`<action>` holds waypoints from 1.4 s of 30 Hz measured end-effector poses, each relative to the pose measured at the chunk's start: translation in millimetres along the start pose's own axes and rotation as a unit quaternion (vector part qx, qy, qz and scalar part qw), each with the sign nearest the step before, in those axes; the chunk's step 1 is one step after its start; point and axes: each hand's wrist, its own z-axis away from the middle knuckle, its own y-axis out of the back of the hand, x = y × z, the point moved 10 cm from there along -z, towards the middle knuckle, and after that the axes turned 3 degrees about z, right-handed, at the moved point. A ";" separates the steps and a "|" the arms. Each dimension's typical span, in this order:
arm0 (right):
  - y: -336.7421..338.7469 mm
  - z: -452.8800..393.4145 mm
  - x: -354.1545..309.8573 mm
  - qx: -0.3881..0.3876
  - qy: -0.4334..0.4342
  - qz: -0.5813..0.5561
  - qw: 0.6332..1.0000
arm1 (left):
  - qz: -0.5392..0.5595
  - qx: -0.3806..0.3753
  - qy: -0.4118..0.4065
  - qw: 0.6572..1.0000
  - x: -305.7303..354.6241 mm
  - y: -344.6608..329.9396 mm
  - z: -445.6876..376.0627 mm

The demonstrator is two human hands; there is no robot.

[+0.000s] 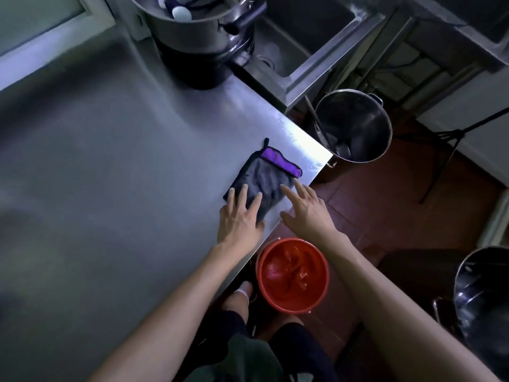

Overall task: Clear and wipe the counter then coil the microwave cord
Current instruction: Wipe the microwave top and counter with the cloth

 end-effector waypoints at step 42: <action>34.3 118.2 -85.6 0.137 0.268 -0.116 0.947 | 0.025 0.264 0.107 0.958 25.5 89.4 195.1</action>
